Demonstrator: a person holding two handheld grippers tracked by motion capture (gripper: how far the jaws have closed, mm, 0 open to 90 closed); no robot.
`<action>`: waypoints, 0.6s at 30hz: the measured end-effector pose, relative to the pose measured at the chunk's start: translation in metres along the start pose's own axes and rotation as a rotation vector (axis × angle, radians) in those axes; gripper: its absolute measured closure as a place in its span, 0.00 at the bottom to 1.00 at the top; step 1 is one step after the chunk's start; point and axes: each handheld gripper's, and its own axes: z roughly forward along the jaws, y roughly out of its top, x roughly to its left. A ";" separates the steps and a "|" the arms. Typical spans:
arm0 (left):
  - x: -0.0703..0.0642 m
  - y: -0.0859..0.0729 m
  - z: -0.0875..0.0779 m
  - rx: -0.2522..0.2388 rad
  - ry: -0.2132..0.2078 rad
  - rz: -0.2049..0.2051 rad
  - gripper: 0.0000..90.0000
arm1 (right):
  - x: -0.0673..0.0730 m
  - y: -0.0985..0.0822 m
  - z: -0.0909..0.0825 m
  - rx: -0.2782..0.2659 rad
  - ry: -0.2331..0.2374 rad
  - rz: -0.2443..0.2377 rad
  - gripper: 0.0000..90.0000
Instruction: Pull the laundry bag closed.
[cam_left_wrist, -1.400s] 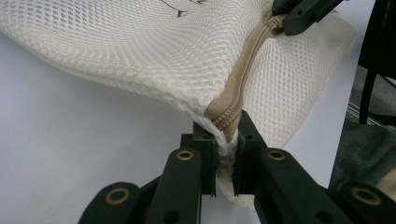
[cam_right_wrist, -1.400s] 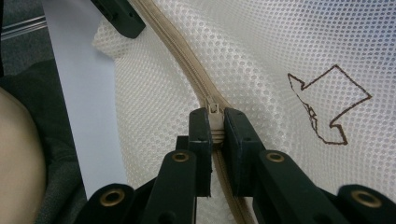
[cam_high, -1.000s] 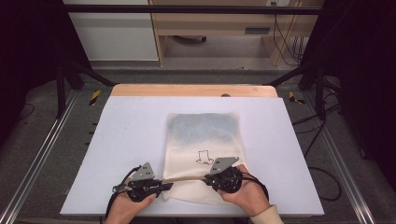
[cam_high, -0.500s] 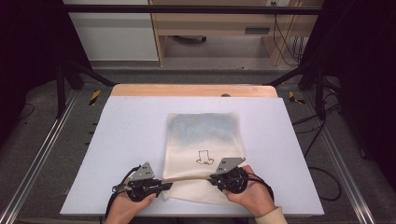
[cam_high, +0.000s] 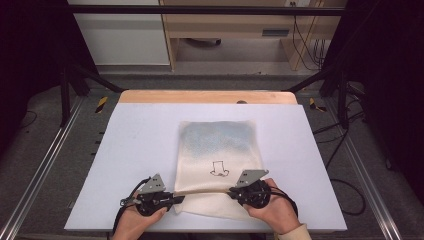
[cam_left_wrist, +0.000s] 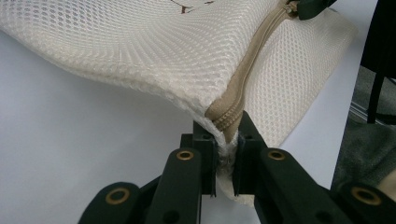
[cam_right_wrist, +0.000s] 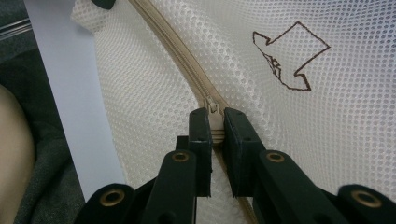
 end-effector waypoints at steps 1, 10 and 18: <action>0.000 0.000 0.000 0.001 0.000 0.001 0.91 | 0.000 0.000 0.000 -0.002 0.002 0.001 0.91; 0.000 0.000 0.000 0.001 0.000 0.002 0.91 | -0.004 -0.006 -0.006 -0.002 -0.012 0.012 0.91; 0.000 0.000 0.000 0.002 -0.001 0.002 0.91 | -0.007 -0.011 -0.011 0.004 -0.019 0.026 0.91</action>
